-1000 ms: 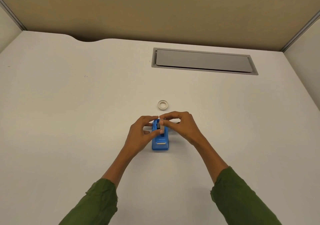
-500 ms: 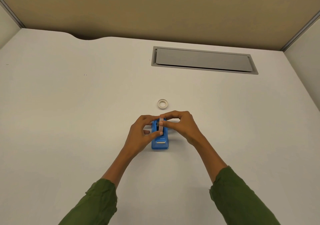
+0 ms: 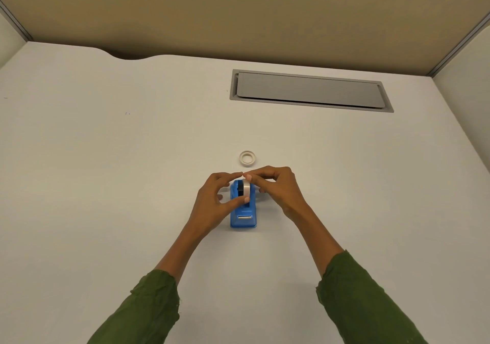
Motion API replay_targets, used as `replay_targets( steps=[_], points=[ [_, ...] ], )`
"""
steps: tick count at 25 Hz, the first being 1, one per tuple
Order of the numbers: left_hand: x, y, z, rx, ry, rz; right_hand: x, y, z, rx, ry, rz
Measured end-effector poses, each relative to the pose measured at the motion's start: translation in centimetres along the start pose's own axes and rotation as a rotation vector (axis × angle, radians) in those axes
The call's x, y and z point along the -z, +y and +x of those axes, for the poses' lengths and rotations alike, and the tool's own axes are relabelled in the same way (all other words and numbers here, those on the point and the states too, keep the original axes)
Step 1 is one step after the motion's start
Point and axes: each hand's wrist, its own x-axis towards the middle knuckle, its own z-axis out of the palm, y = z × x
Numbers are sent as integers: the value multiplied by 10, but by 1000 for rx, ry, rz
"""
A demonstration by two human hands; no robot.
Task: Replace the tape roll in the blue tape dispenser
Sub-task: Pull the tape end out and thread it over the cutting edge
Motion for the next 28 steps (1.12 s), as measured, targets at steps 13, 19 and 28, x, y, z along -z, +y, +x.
replay_targets(
  steps=[13, 19, 28],
  points=[
    [1, 1, -1, 22, -4, 0, 2, 7, -5, 56, -127, -56],
    [4, 1, -3, 2, -62, 32, -4, 4, -1, 21, -34, -41],
    [3, -2, -2, 26, -56, 23, 5, 3, -5, -5, -132, -16]
  ],
)
